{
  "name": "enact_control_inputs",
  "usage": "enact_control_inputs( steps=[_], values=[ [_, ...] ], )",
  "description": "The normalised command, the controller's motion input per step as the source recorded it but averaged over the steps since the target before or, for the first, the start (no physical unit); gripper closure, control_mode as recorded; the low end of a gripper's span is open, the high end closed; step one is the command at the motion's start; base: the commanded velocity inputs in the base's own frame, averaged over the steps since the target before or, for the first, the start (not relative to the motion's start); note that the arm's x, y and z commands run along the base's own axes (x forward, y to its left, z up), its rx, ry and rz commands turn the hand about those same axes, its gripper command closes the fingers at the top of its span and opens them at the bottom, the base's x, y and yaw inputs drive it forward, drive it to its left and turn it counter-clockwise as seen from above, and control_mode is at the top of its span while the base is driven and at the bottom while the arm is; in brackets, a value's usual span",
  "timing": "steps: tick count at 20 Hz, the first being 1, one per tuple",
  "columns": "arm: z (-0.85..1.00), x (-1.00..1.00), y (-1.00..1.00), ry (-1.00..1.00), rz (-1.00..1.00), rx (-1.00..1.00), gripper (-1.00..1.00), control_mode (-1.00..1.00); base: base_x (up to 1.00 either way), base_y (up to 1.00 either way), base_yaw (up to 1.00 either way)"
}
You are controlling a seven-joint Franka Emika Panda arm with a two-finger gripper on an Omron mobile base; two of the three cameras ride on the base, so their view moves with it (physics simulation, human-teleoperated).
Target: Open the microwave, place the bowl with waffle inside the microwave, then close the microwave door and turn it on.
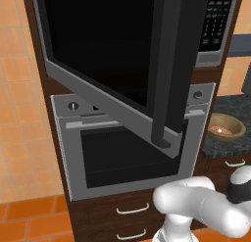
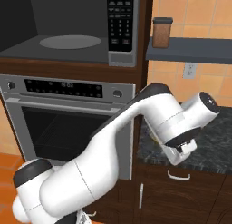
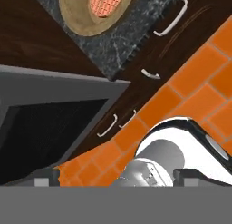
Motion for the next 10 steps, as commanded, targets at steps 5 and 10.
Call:
enact_control_inputs(
  steps=[5, 10],
  values=[
    [-0.53, 0.33, -0.57, 0.40, -0.01, 0.16, -1.00, -1.00, 0.00, 0.00, 0.00],
    [-0.03, 0.30, -0.10, 0.15, -0.04, 0.29, -1.00, -1.00, 0.00, 0.00, 0.00]
  ],
)
